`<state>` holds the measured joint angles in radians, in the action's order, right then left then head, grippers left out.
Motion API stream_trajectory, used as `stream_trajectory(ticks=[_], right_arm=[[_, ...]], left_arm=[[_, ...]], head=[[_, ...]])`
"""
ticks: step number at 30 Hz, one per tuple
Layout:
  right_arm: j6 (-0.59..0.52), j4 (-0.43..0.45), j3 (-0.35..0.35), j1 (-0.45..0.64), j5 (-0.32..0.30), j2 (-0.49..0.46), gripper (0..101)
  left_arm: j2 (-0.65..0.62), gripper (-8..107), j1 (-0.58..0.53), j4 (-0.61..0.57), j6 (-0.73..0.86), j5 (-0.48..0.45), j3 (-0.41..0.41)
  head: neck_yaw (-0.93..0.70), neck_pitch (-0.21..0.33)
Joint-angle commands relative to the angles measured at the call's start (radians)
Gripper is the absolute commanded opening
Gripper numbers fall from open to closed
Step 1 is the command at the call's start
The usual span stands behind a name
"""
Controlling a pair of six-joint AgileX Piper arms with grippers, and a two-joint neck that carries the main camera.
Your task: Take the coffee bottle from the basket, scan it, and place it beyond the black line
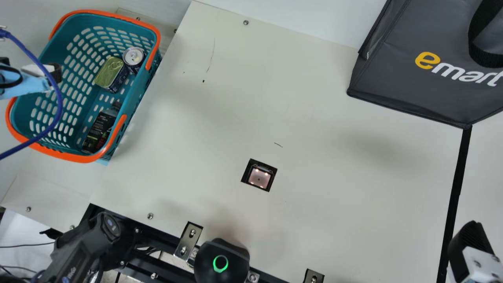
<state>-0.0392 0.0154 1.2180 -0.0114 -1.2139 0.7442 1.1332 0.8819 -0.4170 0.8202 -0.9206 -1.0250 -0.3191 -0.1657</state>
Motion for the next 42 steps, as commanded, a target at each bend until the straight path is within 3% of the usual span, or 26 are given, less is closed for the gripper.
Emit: stream_trajectory(ticks=[1, 29, 42], right_arm=[[0.000, 0.000, 0.000, 0.000, 0.000, 0.000, 91], [0.000, 0.000, 0.000, 0.000, 0.001, 0.000, 91], [0.000, 0.000, 0.000, 0.000, 0.000, 0.000, 91]], left_arm=[[0.019, 90, -0.003, 0.002, 0.002, 0.015, 0.004], [0.294, 90, 0.050, -0.076, 0.227, 0.056, -0.016], [0.377, 90, 0.012, -0.073, 0.252, 0.167, 0.015]], head=[[-0.002, 0.027], [-0.002, 0.027], [-0.002, 0.027]])
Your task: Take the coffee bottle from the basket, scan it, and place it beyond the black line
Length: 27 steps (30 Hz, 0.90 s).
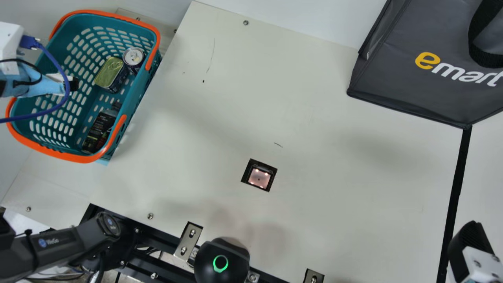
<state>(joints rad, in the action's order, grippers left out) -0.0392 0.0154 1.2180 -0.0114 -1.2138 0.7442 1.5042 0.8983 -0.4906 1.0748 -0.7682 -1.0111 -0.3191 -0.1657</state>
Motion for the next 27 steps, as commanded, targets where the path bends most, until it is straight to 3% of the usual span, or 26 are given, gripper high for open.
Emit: stream_trajectory(ticks=[1, 13, 27], right_arm=[[0.000, 0.000, 0.000, 0.000, 0.000, 0.000, 91], [0.000, 0.000, 0.000, 0.000, 0.000, 0.000, 91], [0.000, 0.000, 0.000, 0.000, 0.000, 0.000, 91]], left_arm=[[0.013, 90, -0.012, 0.002, -0.007, 0.025, 0.002], [0.123, 90, -0.068, 0.019, -0.048, 0.109, -0.030], [0.252, 90, -0.062, 0.010, 0.049, 0.136, -0.067]], head=[[-0.002, 0.027], [-0.002, 0.027], [-0.002, 0.027]])
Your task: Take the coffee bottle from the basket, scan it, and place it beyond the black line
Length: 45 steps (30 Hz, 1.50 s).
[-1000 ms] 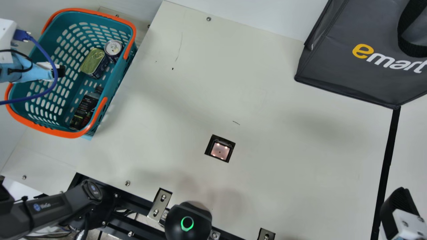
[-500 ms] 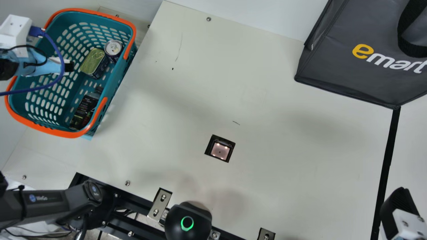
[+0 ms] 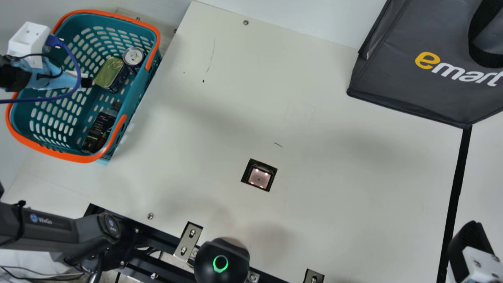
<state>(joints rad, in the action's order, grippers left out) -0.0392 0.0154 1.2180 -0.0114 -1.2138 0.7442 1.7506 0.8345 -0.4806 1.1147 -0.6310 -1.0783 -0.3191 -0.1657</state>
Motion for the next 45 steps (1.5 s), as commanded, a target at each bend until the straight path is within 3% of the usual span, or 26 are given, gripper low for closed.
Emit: stream_trajectory(ticks=[1, 26, 45], right_arm=[[0.000, 0.000, 0.000, 0.000, 0.000, 0.000, 91], [0.000, 0.000, 0.000, 0.000, 0.000, 0.000, 91], [0.000, 0.000, 0.000, 0.000, 0.000, 0.000, 91]], left_arm=[[0.011, 90, 0.002, 0.000, 0.018, -0.001, 0.000], [0.082, 90, -0.041, 0.002, 0.121, 0.041, 0.061], [0.166, 90, -0.145, 0.001, 0.044, 0.174, 0.105]], head=[[-0.002, 0.027], [-0.002, 0.027], [-0.002, 0.027]])
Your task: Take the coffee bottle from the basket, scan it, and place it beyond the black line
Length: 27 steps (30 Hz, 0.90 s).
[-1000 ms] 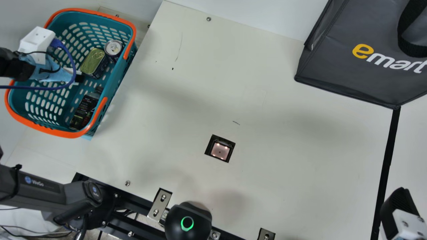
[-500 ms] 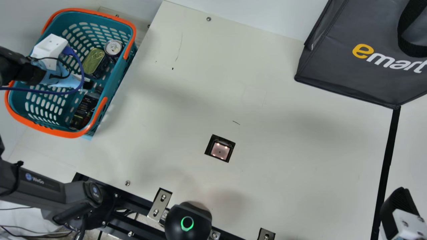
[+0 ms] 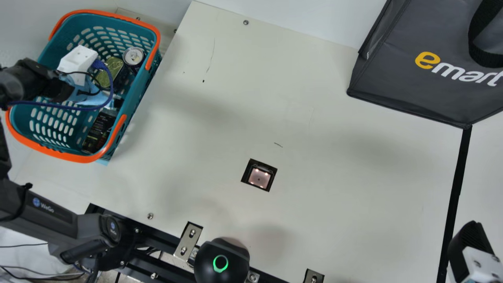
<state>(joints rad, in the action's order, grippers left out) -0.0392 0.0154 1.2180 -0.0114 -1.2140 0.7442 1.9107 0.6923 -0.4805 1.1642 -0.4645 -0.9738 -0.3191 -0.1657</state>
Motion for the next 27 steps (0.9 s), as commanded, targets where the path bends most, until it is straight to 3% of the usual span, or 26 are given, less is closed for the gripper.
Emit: stream_trajectory(ticks=[1, 27], right_arm=[[0.000, 0.000, 0.000, 0.000, 0.000, 0.000, 91], [0.000, 0.000, 0.000, 0.000, 0.001, 0.000, 91]], left_arm=[[0.013, 90, -0.007, 0.002, -0.010, 0.016, 0.000], [0.134, 90, -0.020, 0.008, -0.039, 0.127, -0.009]], head=[[-0.002, 0.027], [-0.002, 0.027]])
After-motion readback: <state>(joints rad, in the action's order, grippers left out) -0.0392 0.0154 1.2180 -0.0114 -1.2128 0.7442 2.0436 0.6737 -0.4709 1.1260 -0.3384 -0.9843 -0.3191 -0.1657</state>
